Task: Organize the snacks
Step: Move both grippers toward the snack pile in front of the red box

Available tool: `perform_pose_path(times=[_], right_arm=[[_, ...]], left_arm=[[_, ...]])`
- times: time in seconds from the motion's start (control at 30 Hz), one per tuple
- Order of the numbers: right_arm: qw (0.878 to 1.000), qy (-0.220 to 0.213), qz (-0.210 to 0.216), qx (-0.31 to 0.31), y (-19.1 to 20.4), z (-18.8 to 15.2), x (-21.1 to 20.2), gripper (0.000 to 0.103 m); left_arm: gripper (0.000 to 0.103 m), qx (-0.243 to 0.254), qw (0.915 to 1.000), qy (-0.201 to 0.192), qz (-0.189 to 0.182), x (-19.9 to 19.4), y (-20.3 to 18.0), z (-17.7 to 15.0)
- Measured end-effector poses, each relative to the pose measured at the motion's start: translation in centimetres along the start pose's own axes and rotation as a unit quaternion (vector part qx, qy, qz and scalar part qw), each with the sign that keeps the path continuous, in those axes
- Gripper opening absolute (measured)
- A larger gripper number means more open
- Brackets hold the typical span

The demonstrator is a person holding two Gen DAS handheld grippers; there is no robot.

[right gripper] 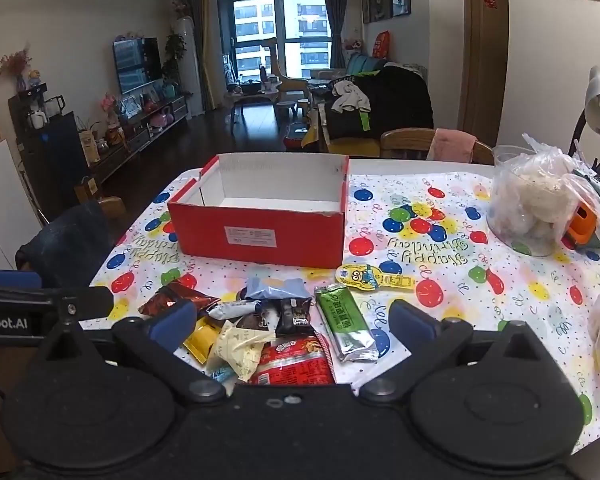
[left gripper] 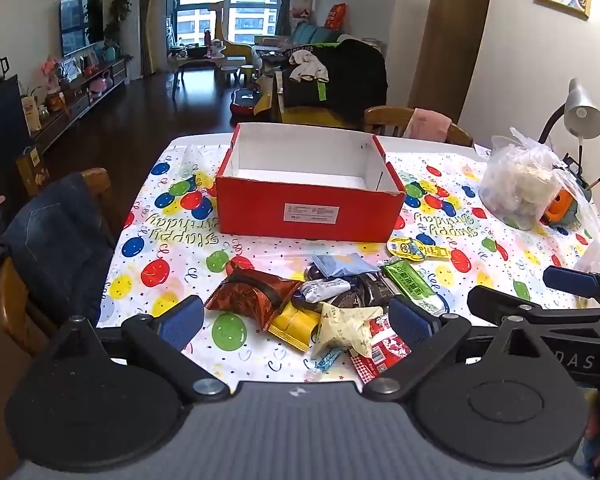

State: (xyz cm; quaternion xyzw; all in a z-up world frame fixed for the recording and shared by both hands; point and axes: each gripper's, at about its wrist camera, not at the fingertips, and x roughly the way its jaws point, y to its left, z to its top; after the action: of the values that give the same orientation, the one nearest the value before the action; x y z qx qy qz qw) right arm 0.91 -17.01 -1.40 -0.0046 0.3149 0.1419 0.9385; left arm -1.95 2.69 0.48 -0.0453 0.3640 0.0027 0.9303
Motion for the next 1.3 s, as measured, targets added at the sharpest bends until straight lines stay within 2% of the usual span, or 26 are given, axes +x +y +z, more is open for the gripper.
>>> perform_pose_path(times=[0.67, 1.3], right_arm=[[1.0, -0.022, -0.006, -0.004, 0.0, 0.1, -1.0, 0.101], [1.0, -0.015, -0.015, -0.001, 0.4, -0.5, -1.6, 0.097]], left_arm=[[0.099, 0.001, 0.9998, -0.011, -0.014, -0.6, -0.2, 0.0], [0.099, -0.001, 0.999, -0.009, -0.043, -0.9, 0.3, -0.7]])
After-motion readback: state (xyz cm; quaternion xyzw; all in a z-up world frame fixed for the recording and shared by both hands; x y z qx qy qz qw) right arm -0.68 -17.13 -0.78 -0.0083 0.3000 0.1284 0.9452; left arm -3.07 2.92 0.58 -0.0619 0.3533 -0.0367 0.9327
